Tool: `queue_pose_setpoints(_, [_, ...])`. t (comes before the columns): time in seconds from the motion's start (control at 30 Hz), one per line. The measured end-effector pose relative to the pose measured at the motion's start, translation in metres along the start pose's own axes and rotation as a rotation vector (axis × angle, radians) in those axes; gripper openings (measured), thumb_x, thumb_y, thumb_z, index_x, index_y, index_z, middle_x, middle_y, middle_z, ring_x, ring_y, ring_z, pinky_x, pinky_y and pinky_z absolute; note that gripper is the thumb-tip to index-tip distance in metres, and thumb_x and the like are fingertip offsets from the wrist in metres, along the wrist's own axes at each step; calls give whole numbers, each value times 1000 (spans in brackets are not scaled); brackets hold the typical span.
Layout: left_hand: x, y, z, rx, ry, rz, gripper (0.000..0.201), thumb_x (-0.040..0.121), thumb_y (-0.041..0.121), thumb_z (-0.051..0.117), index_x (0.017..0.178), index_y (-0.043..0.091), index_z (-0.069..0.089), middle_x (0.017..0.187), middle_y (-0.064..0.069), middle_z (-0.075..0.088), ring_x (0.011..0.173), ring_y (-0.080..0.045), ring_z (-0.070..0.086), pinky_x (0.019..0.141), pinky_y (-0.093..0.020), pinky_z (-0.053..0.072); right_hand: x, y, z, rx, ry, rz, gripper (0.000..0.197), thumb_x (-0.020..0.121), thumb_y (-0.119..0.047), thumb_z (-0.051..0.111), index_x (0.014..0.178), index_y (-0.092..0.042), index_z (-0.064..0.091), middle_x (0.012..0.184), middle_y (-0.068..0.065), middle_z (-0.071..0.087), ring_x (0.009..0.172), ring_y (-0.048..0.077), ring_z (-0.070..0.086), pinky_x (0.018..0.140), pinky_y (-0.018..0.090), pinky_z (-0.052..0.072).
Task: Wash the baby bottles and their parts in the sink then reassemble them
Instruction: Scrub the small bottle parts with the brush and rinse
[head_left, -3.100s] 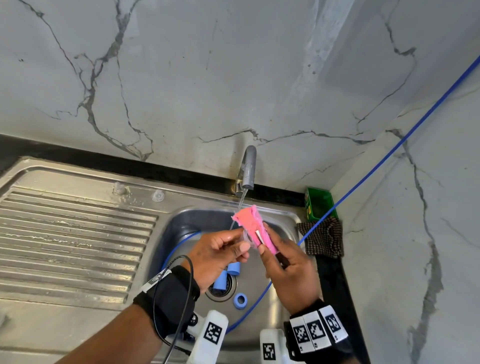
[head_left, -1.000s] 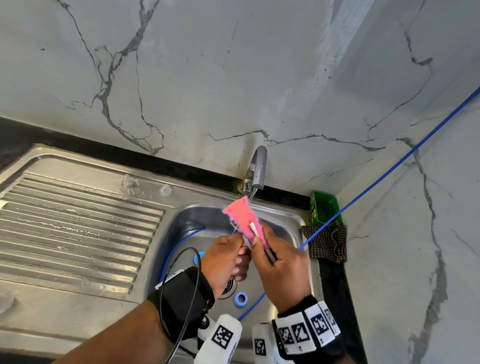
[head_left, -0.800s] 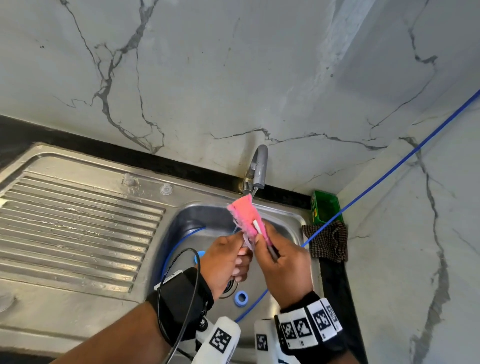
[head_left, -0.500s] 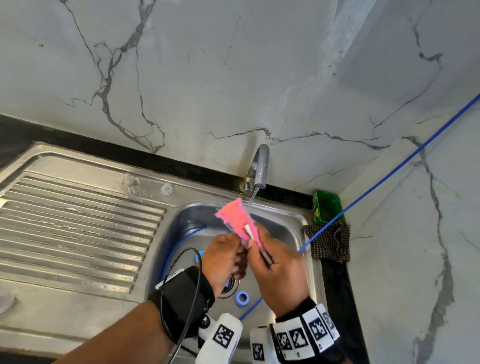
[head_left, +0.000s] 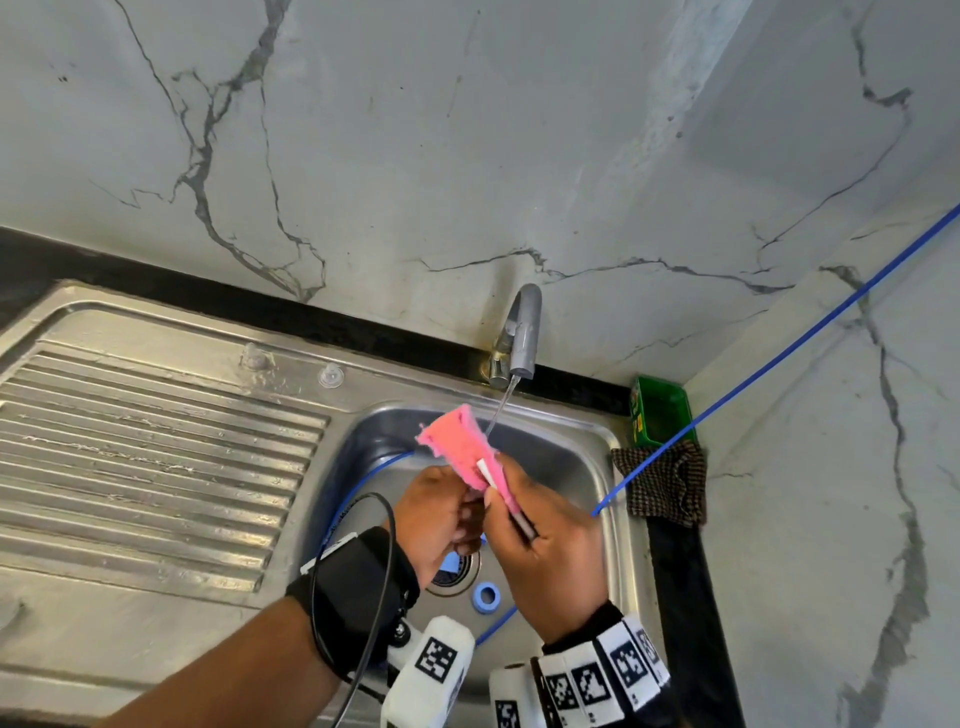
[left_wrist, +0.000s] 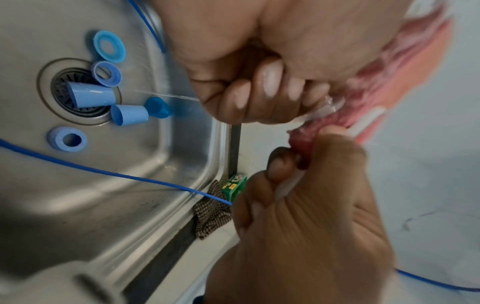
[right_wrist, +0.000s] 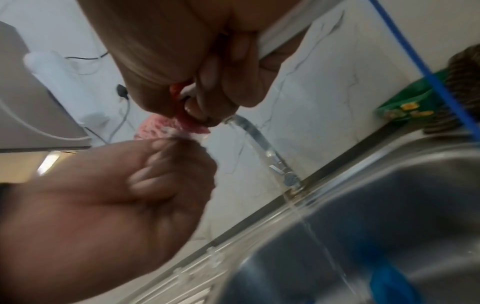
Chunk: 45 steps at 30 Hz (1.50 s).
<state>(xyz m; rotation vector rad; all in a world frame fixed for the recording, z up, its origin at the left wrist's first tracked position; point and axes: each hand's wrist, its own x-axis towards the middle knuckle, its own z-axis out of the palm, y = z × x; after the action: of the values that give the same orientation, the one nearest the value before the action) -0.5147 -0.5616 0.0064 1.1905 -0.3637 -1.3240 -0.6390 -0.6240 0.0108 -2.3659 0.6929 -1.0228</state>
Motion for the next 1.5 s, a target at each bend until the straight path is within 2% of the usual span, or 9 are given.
queue_pose_setpoints(0.2, [24,-9,-5,100,23,-17,48,106,36,39,64,15,44,56,0,34,45,-15,29,47,-26,29,-8,55,-6,-2,65,528,32,96,-20,64,122,-37,70,52,-14,49,47,2,44,48,10,32])
queue_pose_setpoints(0.33, [55,-13,-15,53,46,-21,44,105,38,44,80,6,61,66,-5,58,54,-17,55,54,-28,50,-25,80,-10,47,83,711,33,96,-22,65,124,-38,69,49,-16,49,47,5,42,51,16,36])
queue_pose_setpoints(0.53, [100,-9,-18,159,130,62,20,88,11,74,95,-2,60,97,-21,74,86,-29,75,76,-33,62,-30,101,-3,54,72,758,38,95,-23,66,122,-50,62,56,-19,57,51,4,49,53,12,39])
queue_pose_setpoints(0.67, [123,-9,-23,242,157,119,33,80,3,81,103,-2,58,98,-20,74,91,-31,74,79,-38,62,-29,118,7,65,55,793,35,95,-24,66,126,-41,67,60,-15,61,54,5,53,54,11,40])
queue_pose_setpoints(0.77, [132,-10,-24,301,135,176,25,83,0,77,104,3,63,86,-5,72,83,-20,72,74,-33,62,-25,126,15,96,40,806,34,96,-24,64,125,-42,67,62,-17,63,56,6,56,56,11,41])
queue_pose_setpoints(0.87, [135,-13,-25,306,108,206,19,88,4,73,105,0,66,92,-15,71,84,-18,71,76,-32,62,-24,134,23,142,-3,812,33,97,-24,62,124,-44,67,56,-13,55,51,7,49,54,21,44])
queue_pose_setpoints(1.0, [139,-19,-24,78,93,44,9,91,1,67,99,6,64,84,-9,68,78,-22,65,80,-40,61,-21,140,33,214,-20,817,38,98,-24,60,120,-55,65,56,-7,48,50,12,41,49,31,41])
queue_pose_setpoints(1.17, [137,-22,-22,-148,24,-76,33,99,5,56,131,13,62,102,-9,68,89,-21,67,88,-41,59,-12,141,38,270,0,824,40,98,-25,61,108,-64,64,57,-9,45,52,14,39,51,31,40])
queue_pose_setpoints(1.5, [117,-18,-24,-25,-33,18,38,93,3,62,130,7,58,115,-10,70,104,-23,71,88,-28,57,-16,131,27,245,7,814,45,98,-24,61,108,-68,61,54,-11,49,51,14,41,51,38,43])
